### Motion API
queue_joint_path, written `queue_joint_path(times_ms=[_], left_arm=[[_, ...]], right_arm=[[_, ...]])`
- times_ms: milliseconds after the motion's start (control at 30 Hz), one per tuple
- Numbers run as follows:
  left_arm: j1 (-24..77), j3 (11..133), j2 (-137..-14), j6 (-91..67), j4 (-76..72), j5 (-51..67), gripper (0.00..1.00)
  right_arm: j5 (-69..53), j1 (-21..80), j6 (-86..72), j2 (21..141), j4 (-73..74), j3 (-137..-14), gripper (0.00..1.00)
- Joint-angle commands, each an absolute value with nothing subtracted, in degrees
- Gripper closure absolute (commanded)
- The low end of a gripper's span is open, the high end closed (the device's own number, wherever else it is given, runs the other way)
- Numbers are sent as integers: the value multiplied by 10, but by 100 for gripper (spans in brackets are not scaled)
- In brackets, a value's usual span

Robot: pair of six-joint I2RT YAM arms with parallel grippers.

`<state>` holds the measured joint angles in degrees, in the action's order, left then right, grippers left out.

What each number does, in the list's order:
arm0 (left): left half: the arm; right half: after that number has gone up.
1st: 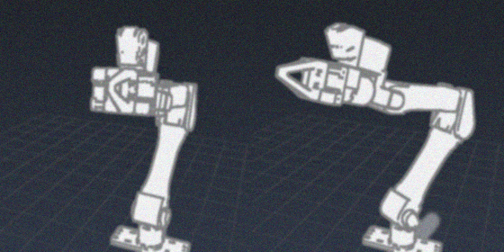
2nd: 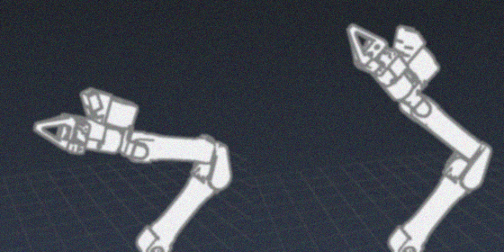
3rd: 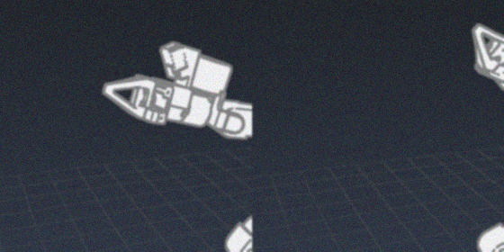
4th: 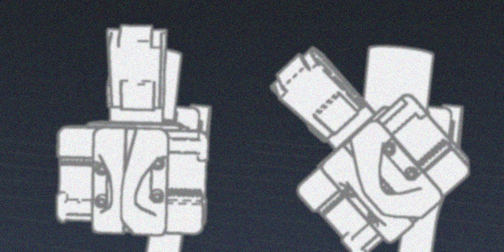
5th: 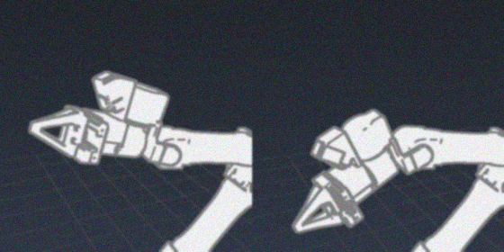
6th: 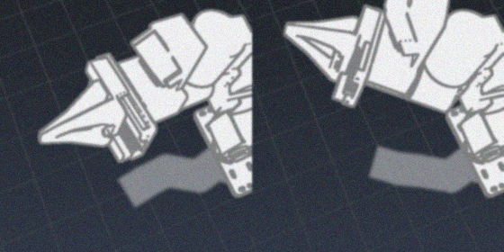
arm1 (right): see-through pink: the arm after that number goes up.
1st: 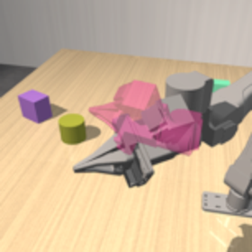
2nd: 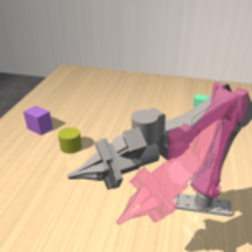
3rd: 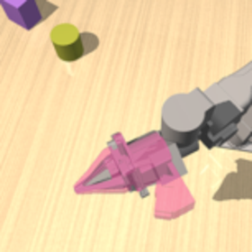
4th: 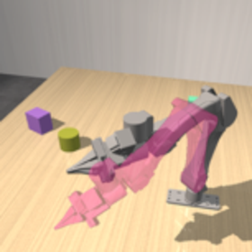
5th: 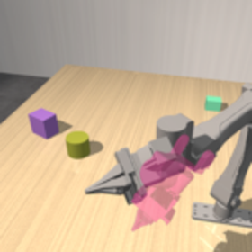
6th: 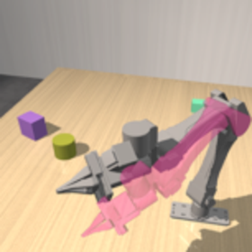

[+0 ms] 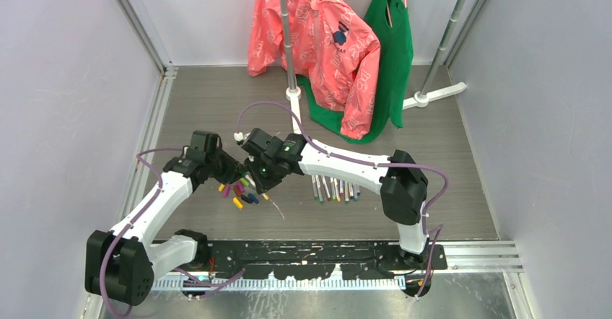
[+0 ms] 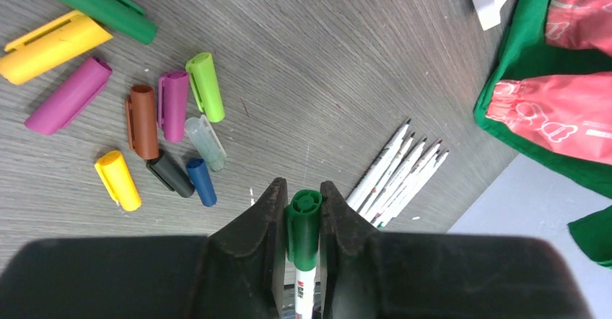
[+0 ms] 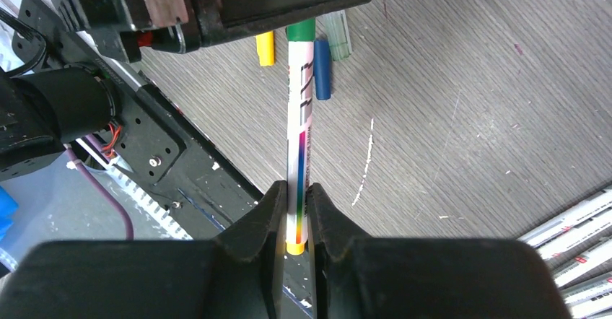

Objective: Open the pen caps

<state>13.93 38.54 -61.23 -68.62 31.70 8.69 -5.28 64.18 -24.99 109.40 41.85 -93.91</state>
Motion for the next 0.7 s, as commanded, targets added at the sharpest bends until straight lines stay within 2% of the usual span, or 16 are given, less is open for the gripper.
queue_joint_path(times_ms=[0, 100, 333, 500, 667], left_arm=[[142, 404, -613, -683, 286, 88, 90], [142, 404, -615, -683, 282, 90, 100], [143, 402, -606, -678, 270, 95, 100], [142, 406, -607, -666, 262, 109, 100], [142, 414, -609, -650, 262, 123, 100]], right_arm=[[-63, 645, -238, 1071, 419, -965, 99], [-64, 645, -237, 1071, 419, -964, 99], [-67, 644, -231, 1077, 428, -968, 98], [-68, 645, -228, 1093, 439, -994, 80], [-68, 644, -222, 1108, 455, -1023, 75]])
